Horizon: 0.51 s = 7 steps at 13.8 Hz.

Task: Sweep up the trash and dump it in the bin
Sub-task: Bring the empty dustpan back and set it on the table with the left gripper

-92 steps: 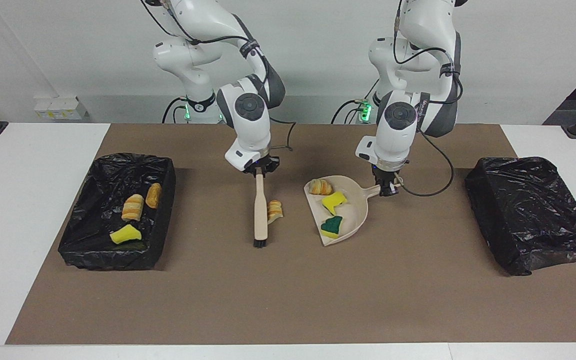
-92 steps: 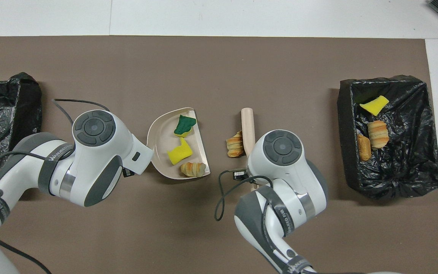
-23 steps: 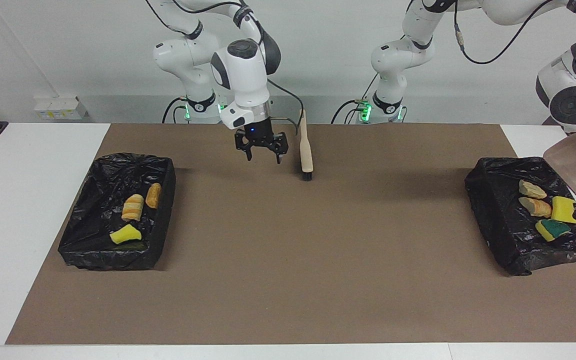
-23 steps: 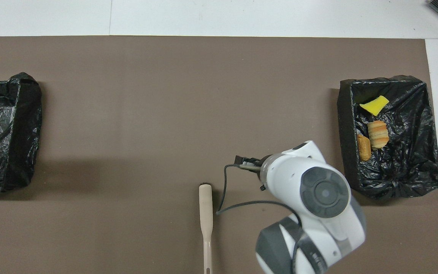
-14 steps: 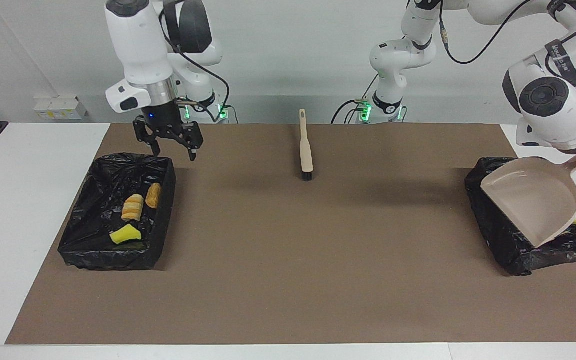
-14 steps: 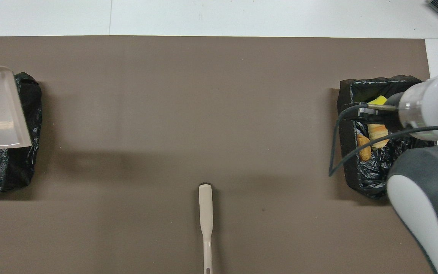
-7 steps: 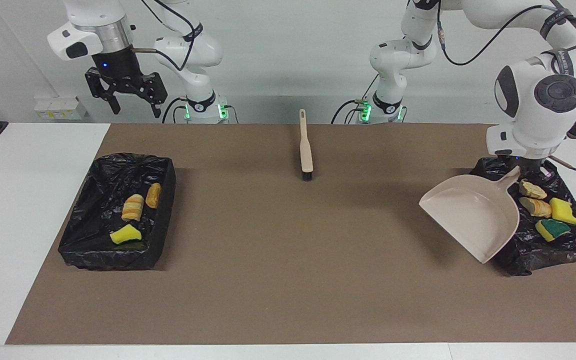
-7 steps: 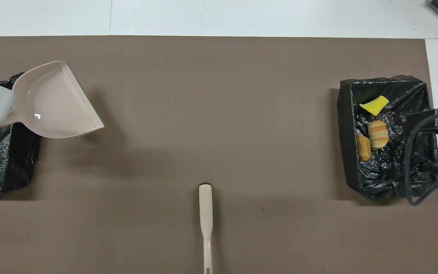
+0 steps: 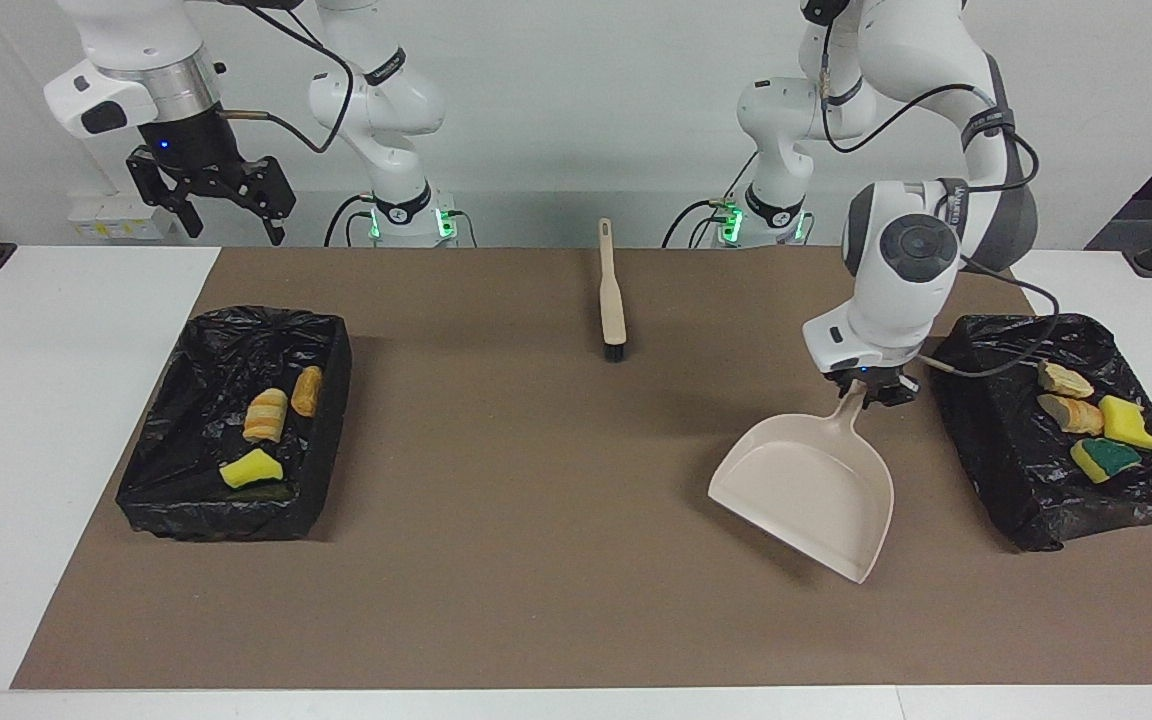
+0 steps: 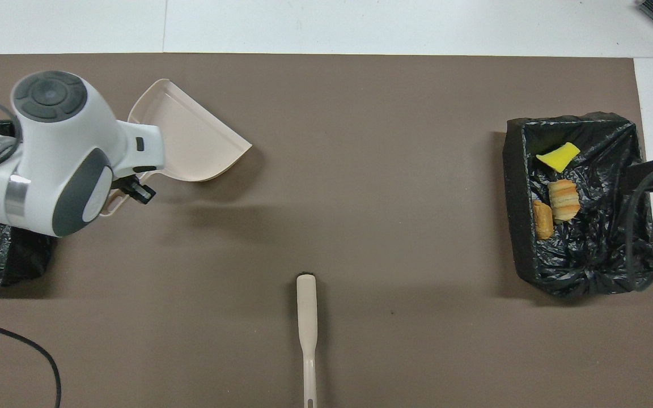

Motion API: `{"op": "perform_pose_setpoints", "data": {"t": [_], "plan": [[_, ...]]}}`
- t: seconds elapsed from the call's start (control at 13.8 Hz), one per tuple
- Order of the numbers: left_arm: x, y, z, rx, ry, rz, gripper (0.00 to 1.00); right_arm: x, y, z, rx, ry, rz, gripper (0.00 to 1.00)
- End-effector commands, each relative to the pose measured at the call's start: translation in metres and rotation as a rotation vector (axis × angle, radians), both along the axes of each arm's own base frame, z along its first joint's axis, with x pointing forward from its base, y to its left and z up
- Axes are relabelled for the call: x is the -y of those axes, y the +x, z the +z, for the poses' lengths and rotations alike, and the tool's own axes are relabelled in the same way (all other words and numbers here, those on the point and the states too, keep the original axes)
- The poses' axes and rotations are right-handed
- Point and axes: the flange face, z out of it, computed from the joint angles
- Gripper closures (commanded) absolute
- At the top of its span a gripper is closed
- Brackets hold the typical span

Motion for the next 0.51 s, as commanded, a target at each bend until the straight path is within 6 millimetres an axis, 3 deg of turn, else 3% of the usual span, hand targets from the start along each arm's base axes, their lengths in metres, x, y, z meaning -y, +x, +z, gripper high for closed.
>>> {"op": "perform_pose_setpoints", "data": {"t": [0.0, 0.22, 0.43], "plan": [[0.036, -0.007, -0.004, 0.032, -0.067, 0.165, 1.0, -0.001, -0.015, -0.011, -0.041, 0.004, 0.008, 0.0], [0.083, -0.025, -0.003, -0.024, -0.136, 0.32, 1.0, -0.012, -0.034, -0.021, -0.061, -0.002, 0.02, 0.0], [0.139, -0.045, -0.002, -0.026, -0.148, 0.495, 1.0, -0.037, -0.028, -0.015, -0.031, -0.004, 0.055, 0.0]]}}
